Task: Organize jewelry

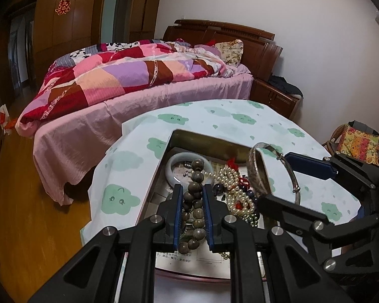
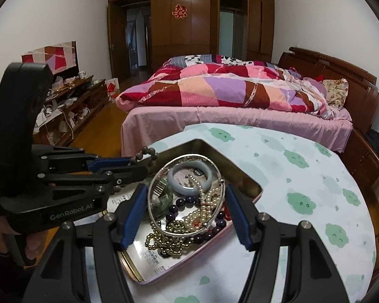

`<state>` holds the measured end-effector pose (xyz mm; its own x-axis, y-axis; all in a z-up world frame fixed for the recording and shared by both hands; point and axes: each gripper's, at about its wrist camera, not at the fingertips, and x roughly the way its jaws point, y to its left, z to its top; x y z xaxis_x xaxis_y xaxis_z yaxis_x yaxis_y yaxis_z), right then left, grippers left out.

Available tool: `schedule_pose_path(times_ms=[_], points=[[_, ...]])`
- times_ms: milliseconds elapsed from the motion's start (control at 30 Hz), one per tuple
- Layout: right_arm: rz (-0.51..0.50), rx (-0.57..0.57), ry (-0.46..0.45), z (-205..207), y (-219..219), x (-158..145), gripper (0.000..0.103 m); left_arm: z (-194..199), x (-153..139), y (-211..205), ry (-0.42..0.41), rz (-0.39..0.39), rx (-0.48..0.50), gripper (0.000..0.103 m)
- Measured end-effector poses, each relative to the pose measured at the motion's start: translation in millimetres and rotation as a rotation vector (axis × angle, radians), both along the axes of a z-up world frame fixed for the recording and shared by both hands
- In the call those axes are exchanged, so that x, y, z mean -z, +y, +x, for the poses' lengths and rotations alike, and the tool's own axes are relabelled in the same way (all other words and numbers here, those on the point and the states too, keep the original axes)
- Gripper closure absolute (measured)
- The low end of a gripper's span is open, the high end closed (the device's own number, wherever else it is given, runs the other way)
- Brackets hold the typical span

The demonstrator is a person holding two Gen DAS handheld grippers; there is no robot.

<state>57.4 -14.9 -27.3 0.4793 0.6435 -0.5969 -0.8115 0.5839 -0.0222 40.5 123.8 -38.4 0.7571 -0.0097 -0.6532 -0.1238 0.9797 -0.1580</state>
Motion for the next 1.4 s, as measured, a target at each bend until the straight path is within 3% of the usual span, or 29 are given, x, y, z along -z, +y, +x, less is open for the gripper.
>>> schedule_pose_path(times_ms=[600, 767, 800, 867, 1000, 1400], points=[[-0.062, -0.023, 0.040, 0, 14, 27, 0.038, 9, 18, 3, 0.050, -0.007, -0.002, 0.088], [-0.071, -0.052, 0.087, 4, 16, 33, 0.037, 11, 21, 3, 0.064, -0.004, -0.013, 0.086], [-0.067, -0.052, 0.089, 4, 14, 34, 0.036, 11, 21, 4, 0.067, -0.008, -0.019, 0.085], [-0.058, -0.039, 0.079, 4, 12, 33, 0.027, 10, 20, 6, 0.069, -0.012, -0.028, 0.062], [-0.040, -0.014, 0.069, 5, 6, 26, 0.024, 3, 12, 7, 0.034, -0.016, -0.039, 0.049], [-0.039, 0.023, 0.054, 4, 1, 19, 0.019, -7, -3, 10, 0.011, 0.012, -0.063, 0.045]])
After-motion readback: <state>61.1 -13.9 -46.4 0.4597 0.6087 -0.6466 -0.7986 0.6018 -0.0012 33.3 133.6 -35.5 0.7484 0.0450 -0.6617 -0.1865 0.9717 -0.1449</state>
